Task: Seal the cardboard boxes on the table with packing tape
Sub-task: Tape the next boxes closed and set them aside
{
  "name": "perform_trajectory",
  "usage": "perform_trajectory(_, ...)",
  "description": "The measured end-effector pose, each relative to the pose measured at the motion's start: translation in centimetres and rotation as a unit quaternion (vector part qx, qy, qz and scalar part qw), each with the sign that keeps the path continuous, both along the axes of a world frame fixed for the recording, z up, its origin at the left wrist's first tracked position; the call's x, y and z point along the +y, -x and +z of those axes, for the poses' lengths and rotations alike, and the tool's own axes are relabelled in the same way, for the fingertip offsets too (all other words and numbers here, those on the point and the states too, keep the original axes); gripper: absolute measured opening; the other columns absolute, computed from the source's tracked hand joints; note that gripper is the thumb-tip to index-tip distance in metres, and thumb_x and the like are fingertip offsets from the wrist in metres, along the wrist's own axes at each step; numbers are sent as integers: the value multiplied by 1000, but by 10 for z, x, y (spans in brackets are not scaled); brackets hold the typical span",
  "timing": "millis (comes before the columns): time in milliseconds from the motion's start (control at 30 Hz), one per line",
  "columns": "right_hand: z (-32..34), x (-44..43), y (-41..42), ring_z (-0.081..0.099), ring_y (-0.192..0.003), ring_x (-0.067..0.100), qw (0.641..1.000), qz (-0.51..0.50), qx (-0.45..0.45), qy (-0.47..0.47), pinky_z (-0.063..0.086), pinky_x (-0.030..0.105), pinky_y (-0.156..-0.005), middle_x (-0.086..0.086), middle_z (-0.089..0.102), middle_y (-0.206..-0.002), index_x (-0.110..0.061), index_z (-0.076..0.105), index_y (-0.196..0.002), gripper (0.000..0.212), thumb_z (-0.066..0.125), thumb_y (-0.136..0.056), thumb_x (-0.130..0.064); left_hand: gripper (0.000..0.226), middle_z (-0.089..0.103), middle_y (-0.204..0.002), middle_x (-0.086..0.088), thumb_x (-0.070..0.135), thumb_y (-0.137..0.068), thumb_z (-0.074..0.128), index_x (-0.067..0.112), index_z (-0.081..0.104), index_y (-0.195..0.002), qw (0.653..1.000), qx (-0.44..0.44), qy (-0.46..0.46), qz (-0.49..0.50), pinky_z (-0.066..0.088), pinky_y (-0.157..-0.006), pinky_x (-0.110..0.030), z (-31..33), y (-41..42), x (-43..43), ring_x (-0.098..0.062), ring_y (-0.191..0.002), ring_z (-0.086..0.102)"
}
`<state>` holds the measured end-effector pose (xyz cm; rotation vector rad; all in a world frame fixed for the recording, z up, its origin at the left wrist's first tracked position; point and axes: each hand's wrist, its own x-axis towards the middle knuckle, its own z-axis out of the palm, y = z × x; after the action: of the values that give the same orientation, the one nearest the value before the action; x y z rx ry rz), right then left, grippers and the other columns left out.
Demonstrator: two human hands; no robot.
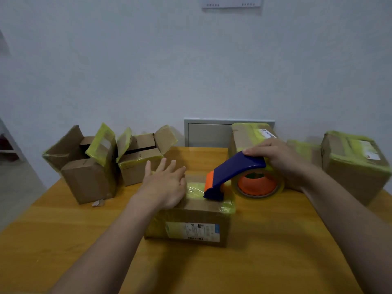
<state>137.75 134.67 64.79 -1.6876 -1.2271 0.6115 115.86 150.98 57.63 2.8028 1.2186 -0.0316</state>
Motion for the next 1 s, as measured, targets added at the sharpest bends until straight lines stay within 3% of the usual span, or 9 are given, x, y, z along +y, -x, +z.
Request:
perform_trajectory(167,-5,5,1,63,-72,19,1000,-12,20,-3,47,32,-74,21,70,-77,-1,76,-79,33,65,-94,-28,53,13,-173,8,52,-110,12,45,16,-162,998,-43,33,-41,-8,-127,-55,-8,-19,-14,-20,-160,4)
perform_trajectory(300,-5,-2,-10,66,-65,13,999,13,48,17,49,28,-68,3,71,-68,-12,78,-66,37,62,-96,-25,54,14,-173,6,55,-108,9,48,13,-162,998,-25,30,-41,-6,-127,-54,-12,-21,-7,-21,-160,4)
perform_trajectory(433,-2,-14,-29,62,-58,2,998,-11,65,-2,43,31,-69,-8,66,-58,-11,68,-72,23,68,-86,-28,54,13,-173,4,55,-108,8,47,12,-162,998,-25,27,-46,-8,-127,-53,-13,-19,-8,-20,-160,2)
perform_trajectory(533,-5,-21,-36,60,-59,9,999,-4,49,-1,43,31,-69,-2,64,-63,-10,66,-71,28,69,-86,-32,55,10,-174,2,53,-109,8,45,12,-163,999,-2,30,-36,-11,-125,-57,-9,-21,-9,-24,-160,-2)
perform_trajectory(633,-12,-23,-35,59,-73,15,998,-32,53,-5,43,33,-73,5,61,-79,-9,63,-79,36,70,-78,-45,54,9,-174,1,44,-110,15,37,18,-164,999,-4,25,-37,-11,-125,-59,1,-36,-18,-26,-160,-2)
perform_trajectory(767,-14,-22,-34,60,-64,11,998,-12,59,-15,44,30,-67,0,64,-66,-12,66,-68,30,66,-93,-30,49,29,-168,8,42,-112,18,40,33,-158,991,-81,73,-75,-5,-127,-56,-3,-56,-33,-20,-158,17)
perform_trajectory(900,-19,-30,-40,65,-76,21,995,-7,96,5,48,37,-76,6,70,-78,-5,71,-89,41,74,-77,-44,52,34,-165,9,50,-110,10,46,29,-157,995,-60,45,-69,-1,-127,-55,-13,-58,-31,-21,-154,23)
perform_trajectory(967,-19,-38,-44,65,-66,15,995,5,101,13,48,35,-71,2,70,-70,-13,75,-76,24,68,-86,-34,54,35,-164,8,55,-108,8,47,29,-157,995,-61,41,-70,-2,-127,-55,-14,-56,-32,-22,-154,24)
perform_trajectory(1000,-19,-42,-49,64,-61,12,994,6,106,1,48,33,-68,0,68,-65,-16,76,-66,29,63,-90,-28,55,36,-163,8,58,-107,8,48,30,-156,995,-63,42,-69,-4,-127,-55,-15,-56,-33,-22,-154,24)
